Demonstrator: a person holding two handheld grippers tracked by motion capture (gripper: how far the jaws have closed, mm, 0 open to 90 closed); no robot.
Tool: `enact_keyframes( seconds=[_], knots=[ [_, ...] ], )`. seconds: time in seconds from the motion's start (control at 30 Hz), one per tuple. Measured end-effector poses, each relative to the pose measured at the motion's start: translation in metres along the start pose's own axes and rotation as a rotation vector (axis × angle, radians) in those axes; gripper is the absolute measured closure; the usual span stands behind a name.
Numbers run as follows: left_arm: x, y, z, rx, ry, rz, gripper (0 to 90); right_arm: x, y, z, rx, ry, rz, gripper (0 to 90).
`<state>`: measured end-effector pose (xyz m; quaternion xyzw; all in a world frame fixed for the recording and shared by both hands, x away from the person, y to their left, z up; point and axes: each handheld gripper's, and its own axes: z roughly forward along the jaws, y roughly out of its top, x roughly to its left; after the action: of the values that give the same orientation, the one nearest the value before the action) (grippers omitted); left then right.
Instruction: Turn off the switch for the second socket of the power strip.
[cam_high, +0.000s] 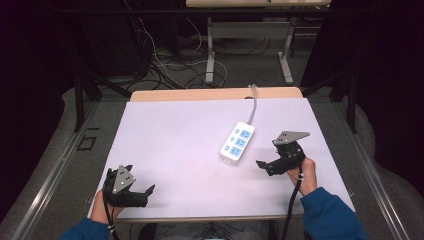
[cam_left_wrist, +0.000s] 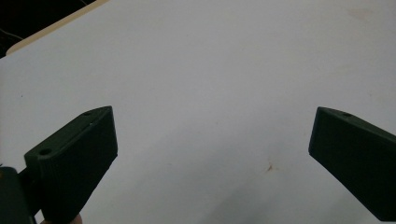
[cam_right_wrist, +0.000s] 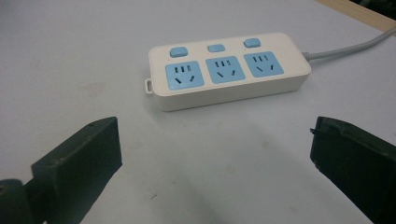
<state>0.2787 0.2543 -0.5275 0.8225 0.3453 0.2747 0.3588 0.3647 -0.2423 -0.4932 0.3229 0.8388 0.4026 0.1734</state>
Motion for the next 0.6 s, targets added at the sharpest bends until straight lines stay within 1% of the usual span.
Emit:
enact_keyframes(
  seconds=[0.03, 0.07, 0.13, 0.2, 0.27, 0.3, 0.33, 0.37, 0.6],
  knots=[
    [0.000, 0.000, 0.001, -0.006, 0.002, -0.001, 1.1, 0.000, 0.000, 0.000, 0.000, 0.000, 0.000, 1.8],
    [0.000, 0.000, 0.000, 0.001, -0.004, 0.001, 1.1, 0.000, 0.001, 0.000, -0.004, -0.003, 0.003, 1.8],
    [0.001, 0.001, 0.000, 0.002, 0.000, 0.007, 1.1, -0.002, 0.003, 0.002, -0.001, 0.002, 0.003, 1.9],
    [0.000, 0.001, 0.002, 0.001, -0.003, 0.001, 1.1, -0.002, 0.005, 0.004, -0.003, -0.003, 0.001, 2.0],
    [0.000, 0.001, 0.002, 0.002, 0.003, 0.011, 1.1, -0.003, 0.007, 0.006, 0.006, 0.006, 0.001, 2.0],
    [-0.001, 0.001, 0.002, 0.003, -0.006, -0.001, 1.1, -0.004, 0.010, 0.008, 0.005, 0.008, 0.000, 2.0],
    [-0.001, 0.001, 0.002, 0.000, 0.005, 0.005, 1.1, -0.004, 0.010, 0.008, 0.005, 0.008, 0.000, 2.0],
    [-0.001, 0.001, 0.001, 0.001, 0.004, 0.002, 1.1, -0.004, 0.010, 0.009, 0.002, 0.009, 0.001, 2.1],
    [-0.001, 0.001, 0.000, 0.000, 0.008, 0.004, 1.1, -0.008, 0.020, 0.023, 0.027, 0.026, -0.007, 2.2]
  ],
)
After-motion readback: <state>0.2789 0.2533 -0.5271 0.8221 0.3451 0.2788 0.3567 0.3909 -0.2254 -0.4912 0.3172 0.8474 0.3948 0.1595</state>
